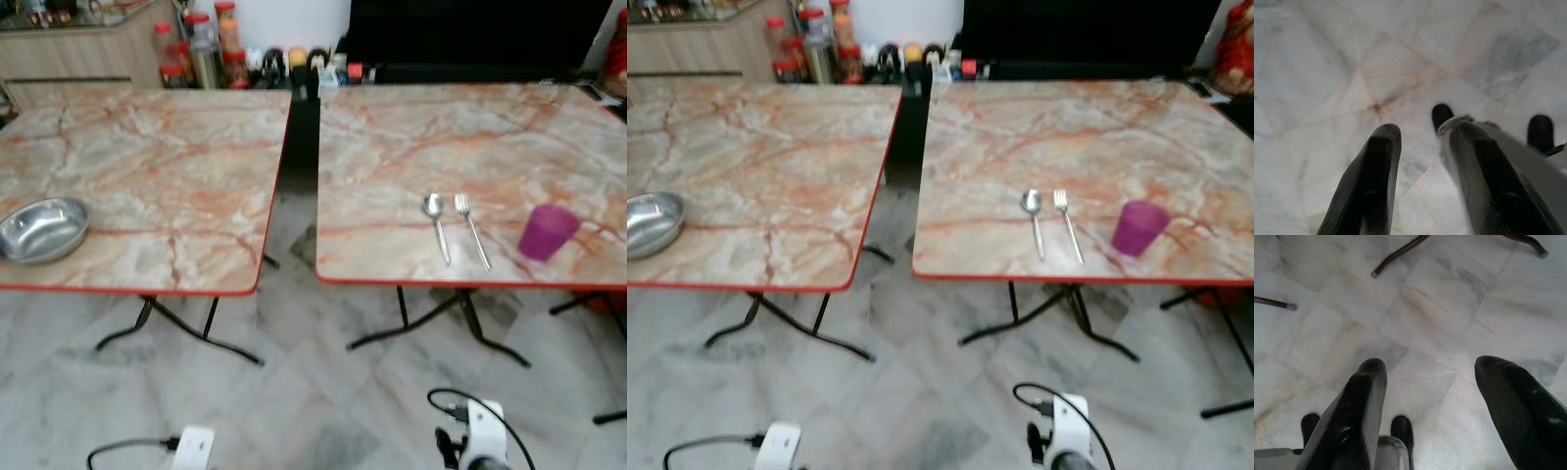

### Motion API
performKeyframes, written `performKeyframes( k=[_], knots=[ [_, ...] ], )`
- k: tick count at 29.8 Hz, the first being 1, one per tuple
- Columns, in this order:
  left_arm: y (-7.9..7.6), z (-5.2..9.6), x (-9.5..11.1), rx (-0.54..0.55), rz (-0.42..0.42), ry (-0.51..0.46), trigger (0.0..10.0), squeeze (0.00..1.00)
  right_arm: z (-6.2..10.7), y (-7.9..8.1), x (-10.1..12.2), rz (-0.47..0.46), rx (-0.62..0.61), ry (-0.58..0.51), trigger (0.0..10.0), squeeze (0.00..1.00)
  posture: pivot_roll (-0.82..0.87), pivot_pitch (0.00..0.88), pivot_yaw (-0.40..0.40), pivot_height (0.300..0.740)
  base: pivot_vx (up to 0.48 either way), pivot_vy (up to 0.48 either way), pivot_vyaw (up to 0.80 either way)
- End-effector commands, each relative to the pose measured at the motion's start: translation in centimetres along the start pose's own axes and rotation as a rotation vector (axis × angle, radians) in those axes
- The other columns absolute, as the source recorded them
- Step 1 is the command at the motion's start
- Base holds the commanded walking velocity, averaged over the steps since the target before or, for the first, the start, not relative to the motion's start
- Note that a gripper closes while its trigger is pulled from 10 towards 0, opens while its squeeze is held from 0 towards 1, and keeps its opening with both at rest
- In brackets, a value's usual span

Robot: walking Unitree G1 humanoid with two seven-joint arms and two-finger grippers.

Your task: Setting the table

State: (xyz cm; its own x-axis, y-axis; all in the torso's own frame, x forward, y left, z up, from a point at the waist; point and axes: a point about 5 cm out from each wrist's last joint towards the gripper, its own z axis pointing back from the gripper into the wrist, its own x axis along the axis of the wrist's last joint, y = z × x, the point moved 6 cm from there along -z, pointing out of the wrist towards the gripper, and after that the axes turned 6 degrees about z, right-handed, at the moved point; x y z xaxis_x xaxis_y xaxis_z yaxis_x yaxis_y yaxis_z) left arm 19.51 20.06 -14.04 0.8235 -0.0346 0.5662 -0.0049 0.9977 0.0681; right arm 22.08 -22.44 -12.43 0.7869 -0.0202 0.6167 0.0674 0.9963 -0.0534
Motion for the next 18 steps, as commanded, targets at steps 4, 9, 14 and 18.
performKeyframes(
  k=[4,9,14,18],
  knots=[
    [-0.5,0.0,-0.6,-0.011,-0.021,0.025,10.0,0.00,0.0,-0.3,-0.1,0.002,-0.009,0.004,10.0,0.00,-0.04,0.008,0.003,0.740,0.249,-0.407,0.00],
    [-0.7,0.0,-0.7,-0.016,-0.024,0.030,10.0,0.00,0.2,0.9,-1.2,0.014,-0.001,0.016,10.0,0.00,-0.04,0.000,0.005,0.740,0.274,-0.391,0.17],
    [-0.4,0.1,-1.0,-0.009,-0.026,0.037,10.0,0.00,0.2,1.9,-1.8,-0.010,0.005,0.021,10.0,0.00,-0.04,0.000,0.008,0.740,0.307,-0.367,0.18],
    [0.2,0.2,-1.3,0.002,-0.024,0.046,10.0,0.00,0.2,2.0,-1.8,-0.008,0.006,0.020,10.0,0.00,-0.04,0.002,0.010,0.740,0.311,-0.364,0.00]
  ],
)
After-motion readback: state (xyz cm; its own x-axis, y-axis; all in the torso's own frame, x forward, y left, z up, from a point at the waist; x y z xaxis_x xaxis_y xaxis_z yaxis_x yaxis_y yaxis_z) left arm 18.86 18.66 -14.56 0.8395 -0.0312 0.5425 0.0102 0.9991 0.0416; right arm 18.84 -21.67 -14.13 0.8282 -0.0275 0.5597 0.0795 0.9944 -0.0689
